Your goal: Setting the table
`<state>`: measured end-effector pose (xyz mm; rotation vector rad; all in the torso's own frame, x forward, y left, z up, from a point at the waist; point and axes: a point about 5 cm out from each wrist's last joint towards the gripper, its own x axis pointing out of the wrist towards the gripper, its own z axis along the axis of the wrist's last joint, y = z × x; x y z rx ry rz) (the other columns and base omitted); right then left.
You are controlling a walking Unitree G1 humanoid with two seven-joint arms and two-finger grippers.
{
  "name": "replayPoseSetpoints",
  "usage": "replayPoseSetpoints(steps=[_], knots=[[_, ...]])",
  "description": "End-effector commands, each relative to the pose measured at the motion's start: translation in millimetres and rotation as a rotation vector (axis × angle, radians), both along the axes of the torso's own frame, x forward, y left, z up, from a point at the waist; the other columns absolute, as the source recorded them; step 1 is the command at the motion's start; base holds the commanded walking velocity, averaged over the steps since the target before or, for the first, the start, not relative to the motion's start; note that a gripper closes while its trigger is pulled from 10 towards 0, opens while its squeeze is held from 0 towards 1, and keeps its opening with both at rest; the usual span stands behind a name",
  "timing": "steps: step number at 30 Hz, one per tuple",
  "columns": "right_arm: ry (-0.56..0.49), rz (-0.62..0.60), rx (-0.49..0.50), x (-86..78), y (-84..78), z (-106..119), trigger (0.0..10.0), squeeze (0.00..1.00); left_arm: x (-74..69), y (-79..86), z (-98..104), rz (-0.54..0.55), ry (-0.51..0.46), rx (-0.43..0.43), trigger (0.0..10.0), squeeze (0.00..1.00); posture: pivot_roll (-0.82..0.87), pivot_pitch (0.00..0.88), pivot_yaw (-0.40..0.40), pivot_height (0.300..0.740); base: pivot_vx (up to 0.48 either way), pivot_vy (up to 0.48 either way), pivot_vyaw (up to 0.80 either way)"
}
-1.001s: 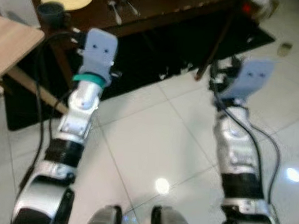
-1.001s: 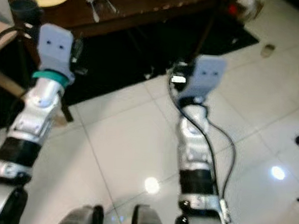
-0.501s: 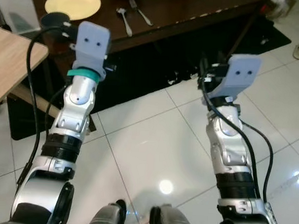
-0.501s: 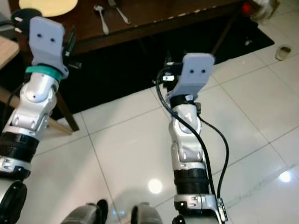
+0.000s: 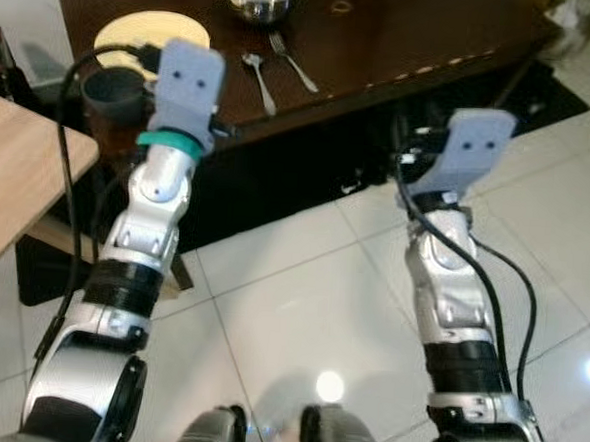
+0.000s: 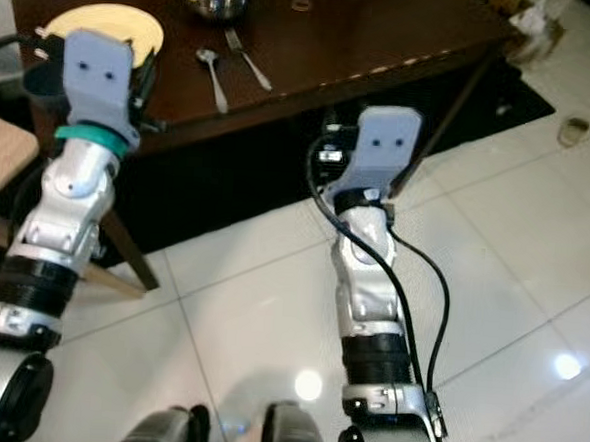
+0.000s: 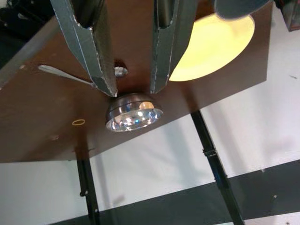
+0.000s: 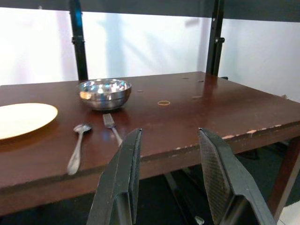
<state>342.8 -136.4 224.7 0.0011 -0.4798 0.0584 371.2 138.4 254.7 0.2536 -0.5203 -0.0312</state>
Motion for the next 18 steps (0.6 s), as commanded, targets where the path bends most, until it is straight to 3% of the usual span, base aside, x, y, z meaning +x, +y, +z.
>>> replayPoseSetpoints(steps=[1,18], knots=[[0.012,-0.008,0.000,-0.6,-3.5,-3.7,10.0,0.00,0.0,-4.1,-5.7,-0.015,0.015,0.004,10.0,0.00,-0.06,0.117,0.077,0.740,0.480,0.000,0.00],[0.003,0.033,-0.024,-1.8,1.5,-0.9,10.0,0.00,-4.3,-4.6,-4.8,-0.059,0.015,0.046,10.0,0.00,-0.05,0.131,0.078,0.740,0.461,0.000,0.00]])
